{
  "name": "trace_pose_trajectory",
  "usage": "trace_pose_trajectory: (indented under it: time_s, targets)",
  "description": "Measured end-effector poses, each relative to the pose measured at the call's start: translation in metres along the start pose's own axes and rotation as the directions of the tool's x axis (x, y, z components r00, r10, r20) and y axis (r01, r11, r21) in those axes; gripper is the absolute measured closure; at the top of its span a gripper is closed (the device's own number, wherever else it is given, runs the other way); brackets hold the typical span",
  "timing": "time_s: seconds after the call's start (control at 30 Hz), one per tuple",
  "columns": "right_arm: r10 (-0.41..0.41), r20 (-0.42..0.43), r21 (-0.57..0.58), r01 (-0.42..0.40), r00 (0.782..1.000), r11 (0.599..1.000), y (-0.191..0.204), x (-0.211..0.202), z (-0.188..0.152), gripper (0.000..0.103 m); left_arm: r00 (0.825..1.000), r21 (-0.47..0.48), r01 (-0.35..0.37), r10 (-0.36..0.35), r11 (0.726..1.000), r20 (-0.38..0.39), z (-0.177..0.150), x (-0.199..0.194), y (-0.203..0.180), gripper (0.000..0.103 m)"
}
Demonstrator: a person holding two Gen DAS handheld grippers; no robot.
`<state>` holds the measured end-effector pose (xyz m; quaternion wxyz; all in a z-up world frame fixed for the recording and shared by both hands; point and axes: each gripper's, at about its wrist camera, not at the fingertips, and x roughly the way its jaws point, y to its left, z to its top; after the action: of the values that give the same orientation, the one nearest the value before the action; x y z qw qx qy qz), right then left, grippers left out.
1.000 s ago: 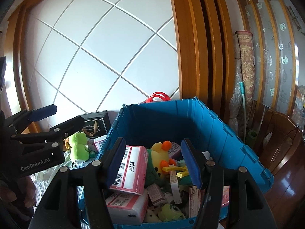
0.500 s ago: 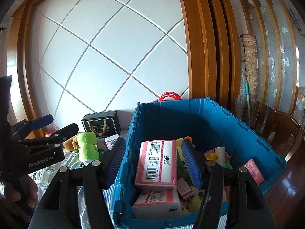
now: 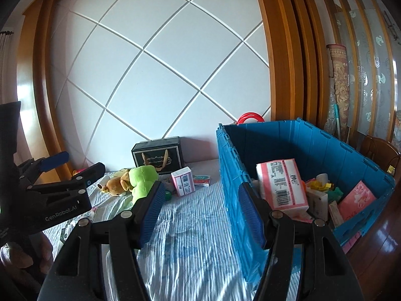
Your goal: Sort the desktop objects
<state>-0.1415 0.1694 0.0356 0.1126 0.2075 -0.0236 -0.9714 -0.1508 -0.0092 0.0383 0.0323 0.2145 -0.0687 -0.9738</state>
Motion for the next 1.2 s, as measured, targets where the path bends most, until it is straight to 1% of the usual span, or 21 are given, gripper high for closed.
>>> trace_pose_trajectory:
  time_s: [0.13, 0.3, 0.4, 0.53, 0.63, 0.73, 0.87, 1.2]
  targets:
    - [0.002, -0.027, -0.001, -0.002, 1.0, 1.0, 0.026, -0.001, -0.016, 0.042, 1.0, -0.006, 0.005, -0.005, 1.0, -0.007, -0.015, -0.005, 0.015, 0.002]
    - [-0.003, -0.053, -0.016, 0.002, 0.999, 1.0, 0.047, -0.004, -0.03, 0.042, 1.0, -0.013, 0.011, -0.011, 1.0, -0.016, -0.035, -0.011, 0.034, 0.002]
    - [-0.016, -0.049, -0.028, 0.014, 0.999, 0.999, 0.055, -0.006, -0.036, 0.042, 1.0, -0.018, 0.014, -0.015, 1.0, -0.021, -0.046, -0.014, 0.045, 0.002]
    - [-0.022, -0.049, -0.033, 0.02, 0.999, 0.999, 0.06, -0.005, -0.042, 0.042, 1.0, -0.024, 0.018, -0.019, 1.0, -0.024, -0.056, -0.019, 0.05, 0.002]
    - [-0.027, -0.041, -0.039, 0.026, 0.999, 0.999, 0.063, -0.007, -0.046, 0.042, 1.0, -0.036, 0.006, -0.007, 0.999, -0.02, -0.059, -0.022, 0.052, 0.002]
    - [-0.034, -0.031, -0.052, 0.032, 0.999, 0.998, 0.066, -0.009, -0.047, 0.042, 1.0, -0.037, -0.008, 0.007, 0.999, -0.023, -0.061, -0.024, 0.052, 0.002]
    - [-0.036, -0.025, -0.046, 0.035, 0.999, 0.998, 0.064, -0.013, -0.05, 0.042, 1.0, -0.025, -0.01, 0.01, 1.0, -0.025, -0.062, -0.028, 0.047, 0.002]
    - [-0.071, -0.002, -0.049, 0.071, 0.997, 0.996, 0.055, -0.028, -0.053, 0.042, 0.999, 0.012, 0.033, -0.033, 0.999, -0.013, -0.058, -0.039, 0.025, 0.001]
